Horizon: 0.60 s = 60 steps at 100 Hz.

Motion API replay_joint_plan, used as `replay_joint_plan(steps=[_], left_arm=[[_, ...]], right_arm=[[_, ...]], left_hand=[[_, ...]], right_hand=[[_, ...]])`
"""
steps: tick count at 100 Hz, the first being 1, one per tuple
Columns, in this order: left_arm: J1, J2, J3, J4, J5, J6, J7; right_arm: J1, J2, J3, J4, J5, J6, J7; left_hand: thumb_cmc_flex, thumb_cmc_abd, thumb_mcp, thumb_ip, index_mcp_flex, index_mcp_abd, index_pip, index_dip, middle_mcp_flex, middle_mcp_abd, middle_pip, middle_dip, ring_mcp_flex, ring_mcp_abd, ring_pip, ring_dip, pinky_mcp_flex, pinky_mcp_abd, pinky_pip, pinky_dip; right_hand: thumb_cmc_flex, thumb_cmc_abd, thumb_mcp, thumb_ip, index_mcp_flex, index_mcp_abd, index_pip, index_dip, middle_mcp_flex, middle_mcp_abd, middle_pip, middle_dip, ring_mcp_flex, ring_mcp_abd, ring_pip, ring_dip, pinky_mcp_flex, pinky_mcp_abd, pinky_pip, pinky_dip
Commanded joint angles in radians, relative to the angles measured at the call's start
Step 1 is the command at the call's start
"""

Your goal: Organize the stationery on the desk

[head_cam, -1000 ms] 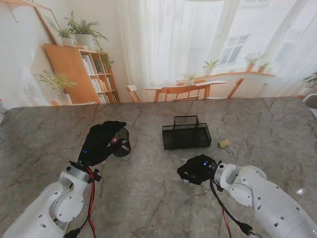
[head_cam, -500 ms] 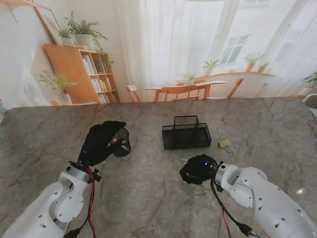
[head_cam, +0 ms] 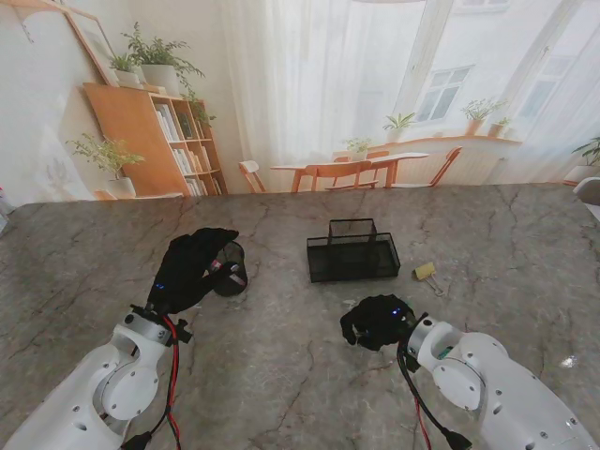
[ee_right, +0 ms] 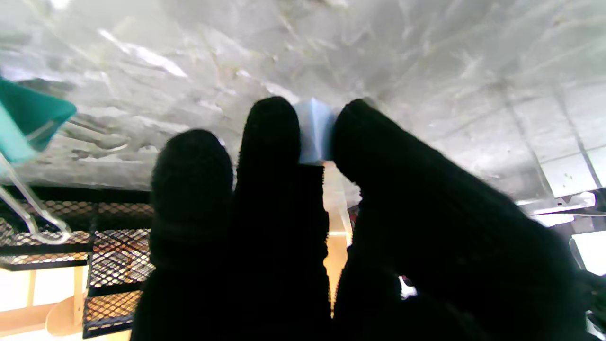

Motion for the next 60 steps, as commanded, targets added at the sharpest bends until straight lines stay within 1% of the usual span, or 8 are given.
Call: replay_joint_plan(steps=[1,15,30,42,60], left_arm=[[0.004,-0.004,-0.001,-0.002,0.000,0.000,0.004],[0.004,-0.004,-0.002,-0.002,0.000,-0.001,0.005],[0.004,-0.004,-0.002,-0.001,0.001,-0.002,0.006],[0.005,-0.004,-0.002,-0.001,0.002,-0.003,0.008],[0.006,-0.004,-0.003,-0.001,0.003,-0.004,0.011]], right_arm=[[-0.009,-0.004,0.005,-0.014,0.005,0.004,0.005],[-0.025,-0.008,0.023,-0.040,0.007,0.008,-0.007],[-0.053,-0.014,0.057,-0.089,0.003,0.014,-0.027],[-0.077,-0.018,0.094,-0.135,-0.007,0.017,-0.042],[-0.101,-0.019,0.164,-0.192,-0.048,0.015,-0.059]], left_hand=[[0.024,0.054,-0.013,-0.158,0.012,-0.003,0.010,0.016,0.008,-0.020,-0.003,0.004,0.021,-0.021,0.010,0.002,-0.008,-0.007,0.001,-0.020],[0.024,0.054,-0.014,-0.158,0.012,-0.003,0.010,0.016,0.007,-0.020,-0.003,0.004,0.020,-0.022,0.010,0.002,-0.009,-0.007,0.001,-0.020],[0.024,0.055,-0.014,-0.158,0.012,-0.003,0.010,0.016,0.008,-0.020,-0.003,0.004,0.021,-0.021,0.010,0.002,-0.009,-0.008,0.000,-0.021],[0.025,0.054,-0.013,-0.158,0.011,-0.002,0.009,0.016,0.007,-0.021,-0.003,0.004,0.020,-0.021,0.010,0.002,-0.009,-0.007,0.000,-0.021],[0.025,0.055,-0.013,-0.158,0.009,-0.002,0.008,0.016,0.006,-0.020,-0.003,0.004,0.019,-0.022,0.010,0.002,-0.010,-0.008,0.000,-0.021]], right_hand=[[0.041,-0.026,0.061,-0.004,0.027,0.001,0.006,-0.017,0.042,-0.034,-0.002,-0.008,0.036,-0.044,0.019,0.009,0.014,-0.085,0.034,0.012],[0.040,-0.030,0.065,-0.005,0.027,0.002,0.006,-0.019,0.043,-0.032,-0.002,-0.008,0.036,-0.043,0.020,0.009,0.014,-0.084,0.035,0.009],[0.041,-0.033,0.068,-0.005,0.030,0.005,0.008,-0.020,0.044,-0.029,-0.002,-0.008,0.035,-0.041,0.021,0.008,0.015,-0.083,0.035,0.007],[0.043,-0.037,0.071,-0.005,0.031,0.008,0.007,-0.021,0.045,-0.026,-0.001,-0.008,0.035,-0.038,0.023,0.009,0.014,-0.079,0.037,0.006],[0.044,-0.038,0.071,-0.006,0.033,0.012,0.006,-0.021,0.045,-0.024,-0.002,-0.008,0.034,-0.036,0.024,0.008,0.014,-0.076,0.038,0.003]])
